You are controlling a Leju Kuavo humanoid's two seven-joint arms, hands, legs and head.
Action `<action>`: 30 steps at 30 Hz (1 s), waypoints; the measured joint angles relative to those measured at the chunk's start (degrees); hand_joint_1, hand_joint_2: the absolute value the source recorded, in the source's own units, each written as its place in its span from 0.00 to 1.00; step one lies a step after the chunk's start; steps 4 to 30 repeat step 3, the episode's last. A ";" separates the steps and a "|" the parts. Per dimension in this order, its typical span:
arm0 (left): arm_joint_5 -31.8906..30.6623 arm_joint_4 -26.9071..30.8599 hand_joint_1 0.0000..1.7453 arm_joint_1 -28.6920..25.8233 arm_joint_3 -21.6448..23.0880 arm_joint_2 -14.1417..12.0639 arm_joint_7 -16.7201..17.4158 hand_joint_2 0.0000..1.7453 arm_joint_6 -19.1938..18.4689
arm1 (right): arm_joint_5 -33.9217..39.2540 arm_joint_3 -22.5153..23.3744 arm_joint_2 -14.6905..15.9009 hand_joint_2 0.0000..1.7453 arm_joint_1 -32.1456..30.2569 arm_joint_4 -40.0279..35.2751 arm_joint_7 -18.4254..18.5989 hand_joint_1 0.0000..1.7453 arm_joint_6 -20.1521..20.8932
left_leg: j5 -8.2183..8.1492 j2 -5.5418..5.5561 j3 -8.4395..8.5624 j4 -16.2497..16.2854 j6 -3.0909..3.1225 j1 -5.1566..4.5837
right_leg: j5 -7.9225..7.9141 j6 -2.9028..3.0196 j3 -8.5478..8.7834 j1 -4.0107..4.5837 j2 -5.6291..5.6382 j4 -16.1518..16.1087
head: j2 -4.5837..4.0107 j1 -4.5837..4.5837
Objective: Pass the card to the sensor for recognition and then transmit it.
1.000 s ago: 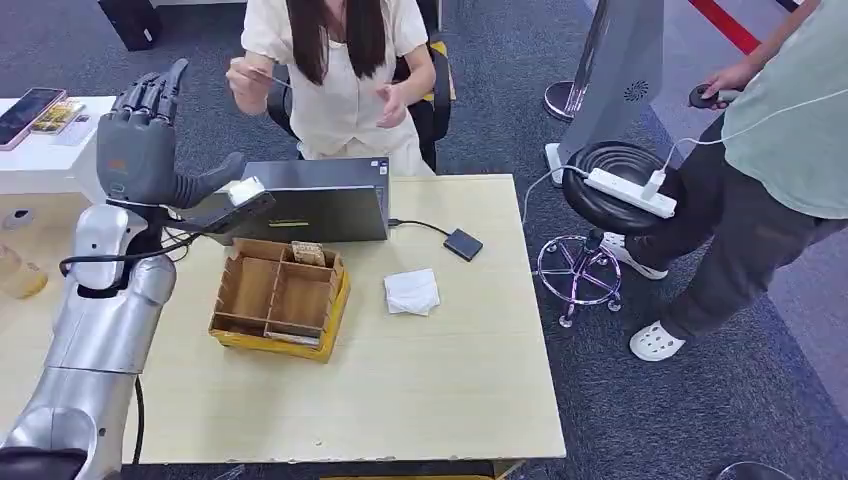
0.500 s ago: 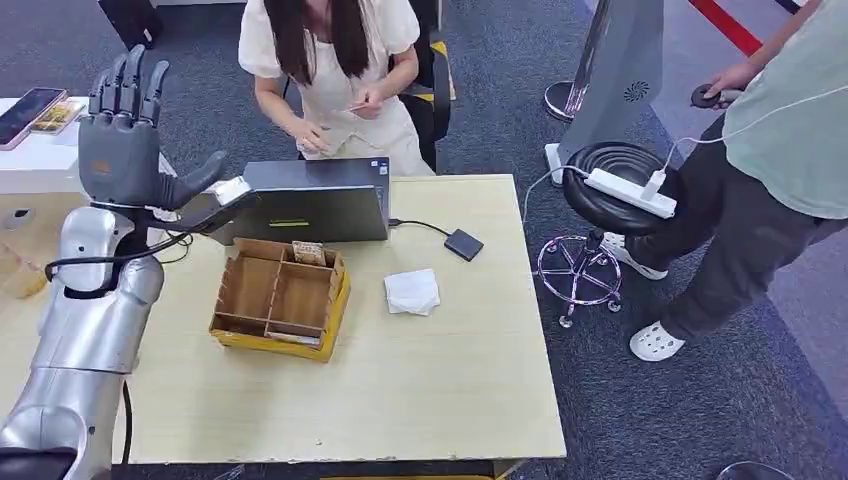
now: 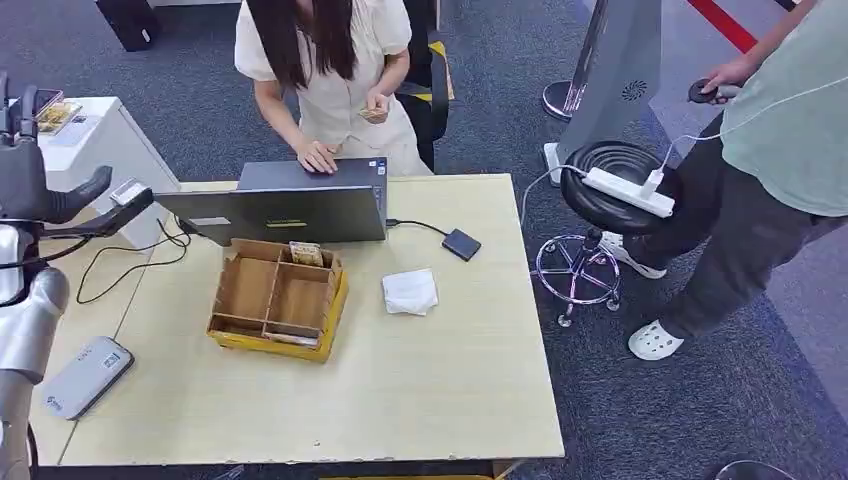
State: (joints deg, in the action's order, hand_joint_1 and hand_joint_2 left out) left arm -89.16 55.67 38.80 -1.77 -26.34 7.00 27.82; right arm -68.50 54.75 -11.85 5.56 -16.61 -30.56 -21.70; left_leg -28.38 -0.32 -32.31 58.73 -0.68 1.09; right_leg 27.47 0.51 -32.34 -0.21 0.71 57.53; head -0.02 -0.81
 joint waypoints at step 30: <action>-0.24 -2.23 0.00 -2.51 -3.02 -3.95 1.14 1.00 0.55 | 0.98 0.00 0.09 1.00 -0.22 0.02 -0.37 0.00 -0.17 | 0.00 -0.05 0.01 -0.01 0.00 0.00 | 0.01 0.00 -0.02 0.00 0.08 0.00 | 0.00 0.02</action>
